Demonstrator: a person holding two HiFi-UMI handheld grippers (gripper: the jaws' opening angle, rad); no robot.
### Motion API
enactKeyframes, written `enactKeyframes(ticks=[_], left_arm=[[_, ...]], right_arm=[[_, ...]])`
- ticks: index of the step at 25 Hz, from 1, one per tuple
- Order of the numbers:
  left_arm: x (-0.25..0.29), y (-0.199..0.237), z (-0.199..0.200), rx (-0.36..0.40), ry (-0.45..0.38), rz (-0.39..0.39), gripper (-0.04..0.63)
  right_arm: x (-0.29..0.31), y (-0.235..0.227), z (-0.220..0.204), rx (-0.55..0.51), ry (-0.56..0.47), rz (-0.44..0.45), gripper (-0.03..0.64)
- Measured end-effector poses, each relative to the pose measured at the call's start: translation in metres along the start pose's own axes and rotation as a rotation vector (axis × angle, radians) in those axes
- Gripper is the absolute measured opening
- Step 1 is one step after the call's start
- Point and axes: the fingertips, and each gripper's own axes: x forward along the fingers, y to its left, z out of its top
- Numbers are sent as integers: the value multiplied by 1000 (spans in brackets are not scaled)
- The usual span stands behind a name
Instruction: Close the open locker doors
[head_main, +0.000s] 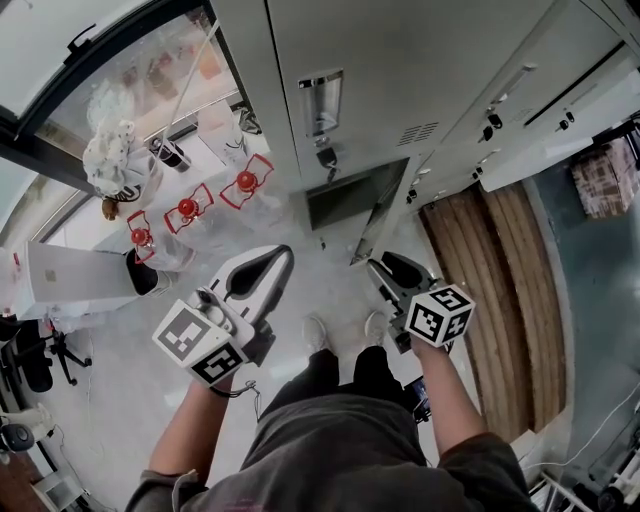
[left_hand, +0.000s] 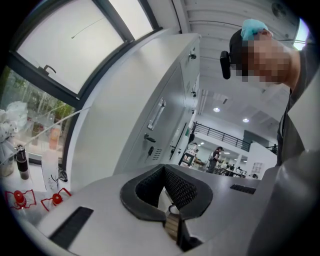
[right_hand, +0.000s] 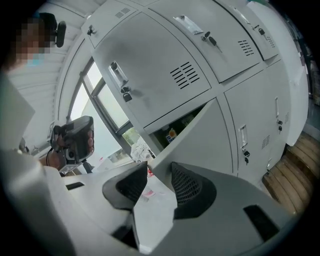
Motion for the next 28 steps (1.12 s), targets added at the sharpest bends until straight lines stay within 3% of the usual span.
enactKeyframes(ticks=[28], left_arm=[[-25, 33, 5, -19, -10, 76, 8]], right_arm=[[58, 23, 15, 9, 22, 59, 130]])
